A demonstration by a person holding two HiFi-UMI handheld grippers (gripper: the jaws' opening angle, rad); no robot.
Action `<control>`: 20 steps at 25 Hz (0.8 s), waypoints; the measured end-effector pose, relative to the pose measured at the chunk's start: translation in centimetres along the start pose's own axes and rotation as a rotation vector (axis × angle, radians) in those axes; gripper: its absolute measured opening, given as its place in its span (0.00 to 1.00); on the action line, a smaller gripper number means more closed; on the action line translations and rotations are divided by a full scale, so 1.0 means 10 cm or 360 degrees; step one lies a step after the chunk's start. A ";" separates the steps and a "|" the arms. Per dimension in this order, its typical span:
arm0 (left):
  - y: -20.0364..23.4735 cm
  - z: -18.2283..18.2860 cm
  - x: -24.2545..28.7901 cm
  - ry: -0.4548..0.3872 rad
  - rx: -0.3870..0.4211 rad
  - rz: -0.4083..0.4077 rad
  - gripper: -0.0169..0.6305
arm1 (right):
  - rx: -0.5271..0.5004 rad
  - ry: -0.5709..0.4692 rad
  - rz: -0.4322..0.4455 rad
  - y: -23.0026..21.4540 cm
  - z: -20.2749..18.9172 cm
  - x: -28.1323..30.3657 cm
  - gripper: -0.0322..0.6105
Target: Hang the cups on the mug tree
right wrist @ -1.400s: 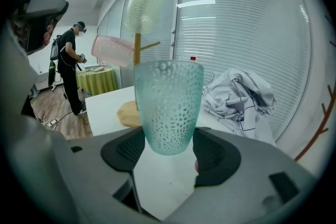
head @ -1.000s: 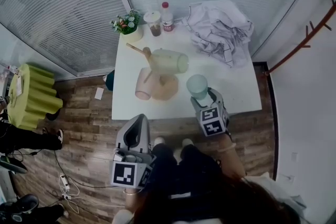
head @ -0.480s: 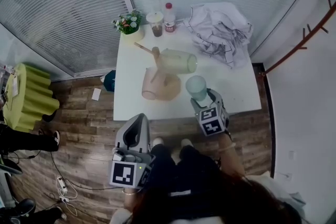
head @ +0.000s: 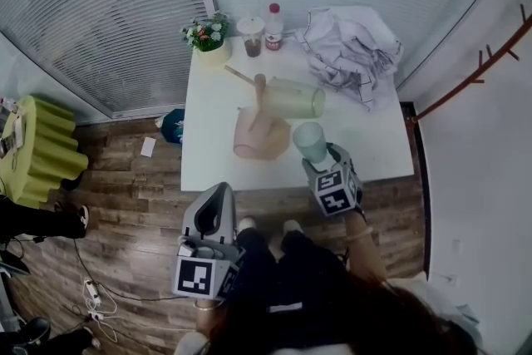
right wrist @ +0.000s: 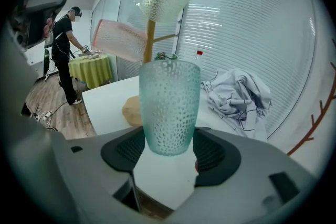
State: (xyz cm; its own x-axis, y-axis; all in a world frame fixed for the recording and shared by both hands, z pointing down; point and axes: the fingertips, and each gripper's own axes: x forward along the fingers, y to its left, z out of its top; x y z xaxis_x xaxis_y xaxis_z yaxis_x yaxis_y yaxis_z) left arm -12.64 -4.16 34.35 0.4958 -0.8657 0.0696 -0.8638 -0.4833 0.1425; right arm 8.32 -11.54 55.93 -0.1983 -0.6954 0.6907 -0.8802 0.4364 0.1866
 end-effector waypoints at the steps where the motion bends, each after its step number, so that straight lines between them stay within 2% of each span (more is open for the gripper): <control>1: 0.02 -0.01 -0.01 -0.0001 -0.0008 0.0005 0.03 | -0.0012 0.0010 0.0002 0.01 -0.01 0.01 0.51; 7: 0.12 -0.07 -0.06 0.0005 -0.0039 0.0023 0.03 | -0.0052 0.0055 0.0017 0.06 0.00 0.05 0.51; 10: 0.17 -0.04 -0.06 -0.0057 -0.0037 0.0026 0.03 | -0.0078 0.0055 0.0022 0.07 0.04 0.08 0.51; 20: 0.33 -0.11 -0.08 0.0008 -0.0086 0.0059 0.03 | -0.0129 0.0086 0.0041 0.12 0.16 0.13 0.51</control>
State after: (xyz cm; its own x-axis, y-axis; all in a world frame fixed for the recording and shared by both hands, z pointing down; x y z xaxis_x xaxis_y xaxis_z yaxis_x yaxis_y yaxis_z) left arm -15.79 -4.87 35.86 0.4643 -0.8820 0.0806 -0.8755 -0.4432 0.1928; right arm 6.29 -12.88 55.95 -0.1952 -0.6524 0.7323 -0.8370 0.5000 0.2224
